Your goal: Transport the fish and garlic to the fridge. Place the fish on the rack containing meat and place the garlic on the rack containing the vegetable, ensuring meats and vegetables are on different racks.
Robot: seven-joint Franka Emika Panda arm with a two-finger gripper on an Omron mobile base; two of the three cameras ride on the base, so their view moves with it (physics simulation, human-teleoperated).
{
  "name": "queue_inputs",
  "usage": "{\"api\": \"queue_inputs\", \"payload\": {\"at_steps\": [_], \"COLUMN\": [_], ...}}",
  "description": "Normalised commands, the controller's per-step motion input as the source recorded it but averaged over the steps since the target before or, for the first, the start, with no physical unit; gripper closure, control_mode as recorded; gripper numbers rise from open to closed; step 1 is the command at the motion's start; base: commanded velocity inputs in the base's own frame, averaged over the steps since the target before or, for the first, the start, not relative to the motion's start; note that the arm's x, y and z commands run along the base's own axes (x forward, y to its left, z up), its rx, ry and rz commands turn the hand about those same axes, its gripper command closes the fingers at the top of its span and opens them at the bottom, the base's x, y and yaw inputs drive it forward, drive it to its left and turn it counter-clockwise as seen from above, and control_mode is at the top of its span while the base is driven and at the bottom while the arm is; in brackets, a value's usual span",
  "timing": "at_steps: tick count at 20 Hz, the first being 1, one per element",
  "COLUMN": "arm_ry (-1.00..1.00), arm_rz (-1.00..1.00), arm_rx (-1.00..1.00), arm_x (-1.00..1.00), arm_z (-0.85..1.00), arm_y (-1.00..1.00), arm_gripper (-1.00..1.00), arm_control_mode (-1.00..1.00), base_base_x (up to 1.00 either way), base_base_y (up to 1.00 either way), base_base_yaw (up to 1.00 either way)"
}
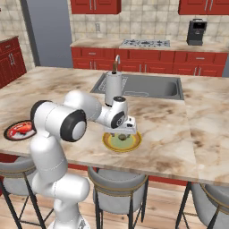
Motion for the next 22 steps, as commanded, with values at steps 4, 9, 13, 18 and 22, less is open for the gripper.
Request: {"api": "queue_inputs", "payload": {"at_steps": [4,9,13,18,22], "arm_ry": [0.0,0.0,0.02,0.02,0.01], "arm_rz": [0.0,0.0,0.0,0.0,0.0], "arm_rx": [0.0,0.0,0.01,0.0,0.0], "arm_x": [0.27,0.13,0.0,-0.01,0.0], "arm_z": [-0.18,-0.17,-0.16,-0.09,-0.18], "arm_y": [-0.07,-0.07,0.0,0.0,0.0], "arm_gripper": [-1.0,-1.0,-1.0,-1.0,-1.0], "arm_control_mode": [-1.0,-1.0,-1.0,-1.0,-1.0], "base_base_x": [0.0,0.0,0.0,0.0,0.0], "base_base_y": [0.0,0.0,0.0,0.0,0.0], "base_base_yaw": [0.0,0.0,0.0,0.0,0.0]}}
